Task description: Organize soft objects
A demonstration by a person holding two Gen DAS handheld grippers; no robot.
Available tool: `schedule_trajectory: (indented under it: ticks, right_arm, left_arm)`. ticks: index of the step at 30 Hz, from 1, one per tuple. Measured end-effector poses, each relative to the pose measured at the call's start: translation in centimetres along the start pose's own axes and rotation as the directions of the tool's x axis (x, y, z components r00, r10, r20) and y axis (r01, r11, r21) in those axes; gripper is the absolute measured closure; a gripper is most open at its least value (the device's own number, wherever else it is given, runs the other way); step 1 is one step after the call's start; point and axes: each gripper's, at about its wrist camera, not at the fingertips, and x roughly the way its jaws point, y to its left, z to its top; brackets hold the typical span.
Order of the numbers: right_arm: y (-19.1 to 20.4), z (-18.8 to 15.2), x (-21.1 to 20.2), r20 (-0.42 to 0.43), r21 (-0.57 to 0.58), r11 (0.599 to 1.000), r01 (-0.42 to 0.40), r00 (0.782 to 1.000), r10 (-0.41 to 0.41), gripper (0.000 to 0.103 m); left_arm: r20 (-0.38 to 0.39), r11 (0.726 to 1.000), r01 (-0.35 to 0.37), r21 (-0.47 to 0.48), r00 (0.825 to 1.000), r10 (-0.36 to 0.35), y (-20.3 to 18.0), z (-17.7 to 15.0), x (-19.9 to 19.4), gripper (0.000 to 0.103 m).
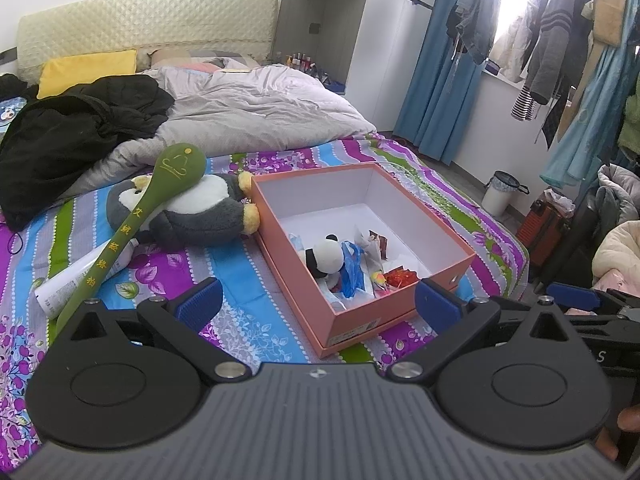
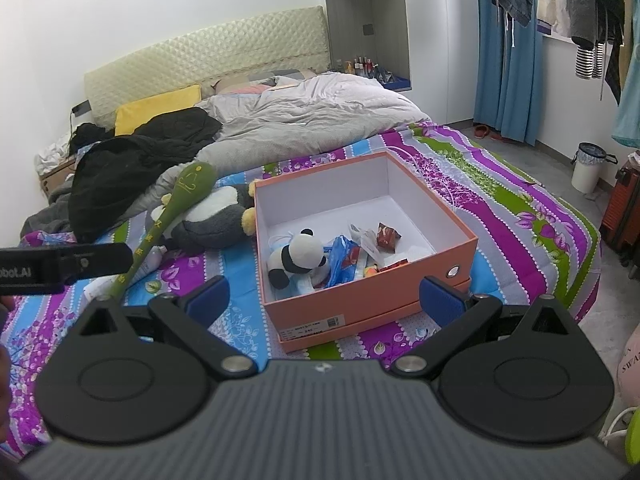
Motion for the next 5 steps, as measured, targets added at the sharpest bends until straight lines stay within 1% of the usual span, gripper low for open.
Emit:
schedule_trajectory:
  ticks: [5]
  right_arm:
    - [-0.04,0.06,-0.02,0.005,-0.001,1.000,0.000,1.000,0.000,0.000]
  left_arm:
    - [0.001,1.000,0.001,0.001,1.000,-0.001,-0.04,-0.13,0.02,0.000]
